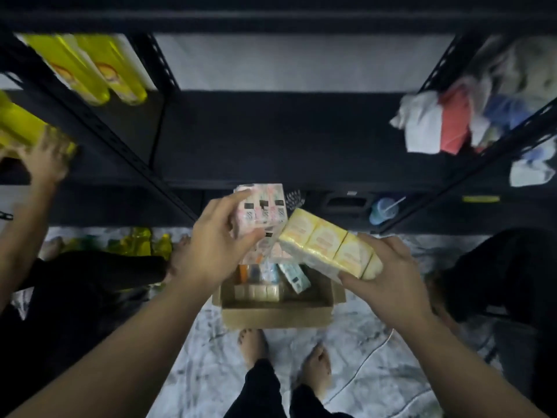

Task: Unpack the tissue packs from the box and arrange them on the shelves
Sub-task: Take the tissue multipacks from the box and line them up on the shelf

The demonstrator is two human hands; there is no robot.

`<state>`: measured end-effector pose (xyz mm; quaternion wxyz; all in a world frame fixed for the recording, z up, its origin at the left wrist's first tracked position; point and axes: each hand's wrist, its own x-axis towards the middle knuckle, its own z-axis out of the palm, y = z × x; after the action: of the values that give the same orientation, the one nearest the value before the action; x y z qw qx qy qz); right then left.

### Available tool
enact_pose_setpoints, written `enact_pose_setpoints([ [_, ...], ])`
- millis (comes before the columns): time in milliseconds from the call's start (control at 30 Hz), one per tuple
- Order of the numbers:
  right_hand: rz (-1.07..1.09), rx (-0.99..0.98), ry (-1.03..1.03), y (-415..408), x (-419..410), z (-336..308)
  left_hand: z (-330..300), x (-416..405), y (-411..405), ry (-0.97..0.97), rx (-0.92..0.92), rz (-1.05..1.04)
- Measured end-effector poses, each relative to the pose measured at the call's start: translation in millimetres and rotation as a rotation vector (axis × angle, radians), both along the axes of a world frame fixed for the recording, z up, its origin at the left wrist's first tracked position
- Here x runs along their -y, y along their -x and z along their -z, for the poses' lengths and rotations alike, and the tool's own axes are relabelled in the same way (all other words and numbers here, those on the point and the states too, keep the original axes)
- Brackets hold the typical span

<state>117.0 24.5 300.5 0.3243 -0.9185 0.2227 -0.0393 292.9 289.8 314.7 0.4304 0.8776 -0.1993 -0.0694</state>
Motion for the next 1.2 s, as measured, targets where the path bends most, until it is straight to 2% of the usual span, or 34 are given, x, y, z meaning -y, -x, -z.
enact_pose_setpoints([
  [300, 0.029, 0.315, -0.008, 2.7, 36.1, -120.5, -149.4, 22.3, 21.6, 0.111, 0.253, -0.082],
  [567, -0.021, 0.525, 0.004, -41.7, 49.4, -212.6, -253.7, 25.9, -13.8, 0.111, 0.428, -0.105],
  [800, -0.013, 0.674, 0.043, -112.2, 46.8, -272.1, -316.8, 11.4, -75.0, 0.08, 0.556, -0.09],
  [1033, 0.023, 0.701, 0.071, -188.4, 45.2, -318.3, -364.2, 10.9, -154.5, -0.024, 0.693, -0.037],
  [1200, 0.08, 0.683, 0.058, -232.8, 45.4, -320.8, -374.9, 17.7, -209.4, -0.114, 0.772, 0.024],
])
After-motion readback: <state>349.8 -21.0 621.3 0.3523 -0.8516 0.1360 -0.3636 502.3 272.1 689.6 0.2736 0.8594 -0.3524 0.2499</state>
